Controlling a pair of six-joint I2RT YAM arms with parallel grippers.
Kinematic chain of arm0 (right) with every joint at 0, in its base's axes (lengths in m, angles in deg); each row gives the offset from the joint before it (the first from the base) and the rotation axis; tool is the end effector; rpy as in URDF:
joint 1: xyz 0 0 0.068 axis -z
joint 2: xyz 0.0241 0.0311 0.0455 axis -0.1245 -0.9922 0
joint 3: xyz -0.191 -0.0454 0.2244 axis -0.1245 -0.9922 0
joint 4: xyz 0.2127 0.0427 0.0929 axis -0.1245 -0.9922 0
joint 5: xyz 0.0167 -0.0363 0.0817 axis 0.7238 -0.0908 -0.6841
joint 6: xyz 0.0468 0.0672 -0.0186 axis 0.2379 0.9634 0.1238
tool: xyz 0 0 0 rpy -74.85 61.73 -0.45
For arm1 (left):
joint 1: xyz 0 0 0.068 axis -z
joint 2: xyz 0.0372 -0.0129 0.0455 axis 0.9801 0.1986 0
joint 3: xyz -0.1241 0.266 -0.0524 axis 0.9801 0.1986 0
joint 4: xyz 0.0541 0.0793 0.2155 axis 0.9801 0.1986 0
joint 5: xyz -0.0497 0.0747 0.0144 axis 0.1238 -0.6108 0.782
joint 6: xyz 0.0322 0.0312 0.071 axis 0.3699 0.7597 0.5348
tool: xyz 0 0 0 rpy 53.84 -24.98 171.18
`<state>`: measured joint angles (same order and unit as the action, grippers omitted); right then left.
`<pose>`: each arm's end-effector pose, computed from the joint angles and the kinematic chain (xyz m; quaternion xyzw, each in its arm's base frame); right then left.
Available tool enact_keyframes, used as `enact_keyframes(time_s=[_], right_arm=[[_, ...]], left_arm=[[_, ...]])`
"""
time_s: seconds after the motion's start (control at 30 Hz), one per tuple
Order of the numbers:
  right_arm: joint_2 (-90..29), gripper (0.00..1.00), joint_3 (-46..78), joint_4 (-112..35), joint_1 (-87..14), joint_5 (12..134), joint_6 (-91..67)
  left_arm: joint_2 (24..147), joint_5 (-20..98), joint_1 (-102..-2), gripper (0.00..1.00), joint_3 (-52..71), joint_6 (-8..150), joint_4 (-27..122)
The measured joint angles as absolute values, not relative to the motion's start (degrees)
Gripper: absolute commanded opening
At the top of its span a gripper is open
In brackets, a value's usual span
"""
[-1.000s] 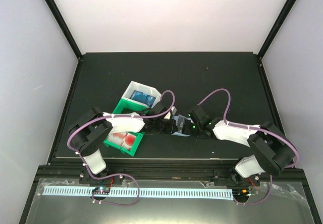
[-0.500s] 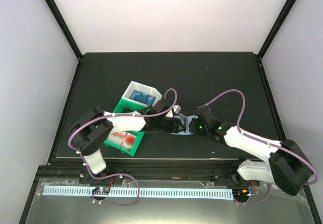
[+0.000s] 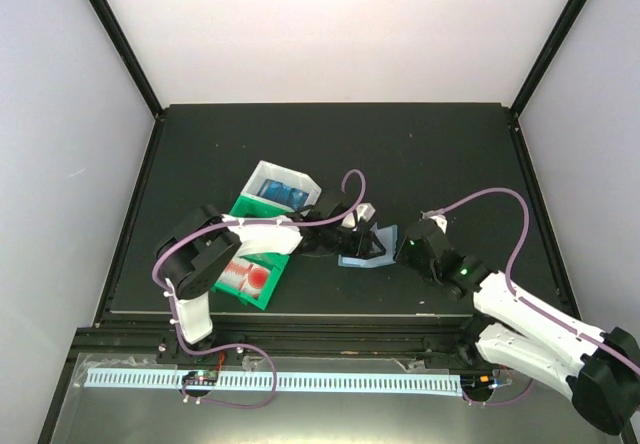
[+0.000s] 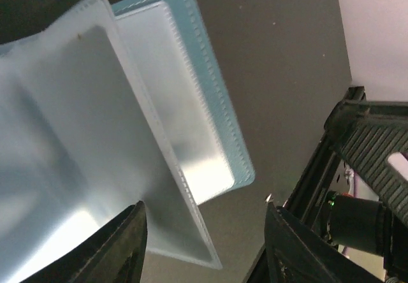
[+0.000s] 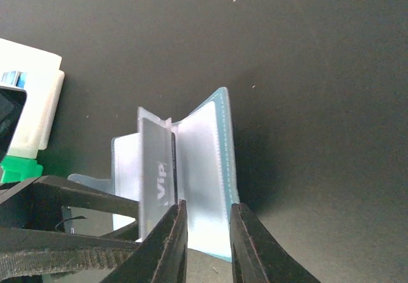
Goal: Put the credit cards into the card holder
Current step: Insert the credit card into the card holder, then pick up the credit card from the storage box.
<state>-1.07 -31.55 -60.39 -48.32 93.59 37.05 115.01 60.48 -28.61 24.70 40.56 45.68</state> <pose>0.1351 0.0955 0.2036 0.1623 0.9081 0.2067 0.3261 0.2187 -0.3165 0.1775 0.1634 0.8804 -0.4350 0.0951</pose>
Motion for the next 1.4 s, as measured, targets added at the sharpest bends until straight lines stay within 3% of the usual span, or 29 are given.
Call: enact_keyframes(time_s=[0.57, 0.73, 0.87, 1.0, 1.1, 1.17, 1.27, 1.4], right_arm=[[4.85, 0.24, -31.42, -66.58, -48.32, 96.35, 36.41], [3.37, 0.29, -28.58, -66.82, -48.32, 94.18, 32.72], [1.34, 0.42, -24.62, -67.13, -48.32, 91.67, 29.44], [-0.94, 0.45, -21.32, -66.49, -48.32, 89.02, 25.94], [-3.45, 0.45, -20.64, -64.55, -48.32, 86.58, 24.11], [-6.03, 0.46, -20.58, -62.95, -48.38, 84.37, 23.41], [-10.84, 0.55, -20.47, -59.61, -49.61, 81.57, 23.30], [-17.33, 0.58, -20.14, -53.53, -55.18, 79.08, 23.78]], left_arm=[[118.95, 54.99, -26.34, 0.64, 18.66, 45.08, 48.91], [111.26, 48.21, -26.34, 0.72, 18.55, 49.76, 54.86], [102.80, 41.07, -26.49, 0.79, 16.39, 54.26, 62.31], [94.23, 34.14, -27.26, 0.82, 14.23, 58.13, 70.77], [88.17, 29.64, -28.37, 0.79, 14.82, 58.92, 77.17], [83.98, 27.89, -29.77, 0.73, 17.37, 58.24, 80.43], [77.25, 27.19, -32.64, 0.57, 24.61, 56.12, 85.37], [69.86, 27.23, -36.55, 0.51, 33.72, 53.32, 93.26]])
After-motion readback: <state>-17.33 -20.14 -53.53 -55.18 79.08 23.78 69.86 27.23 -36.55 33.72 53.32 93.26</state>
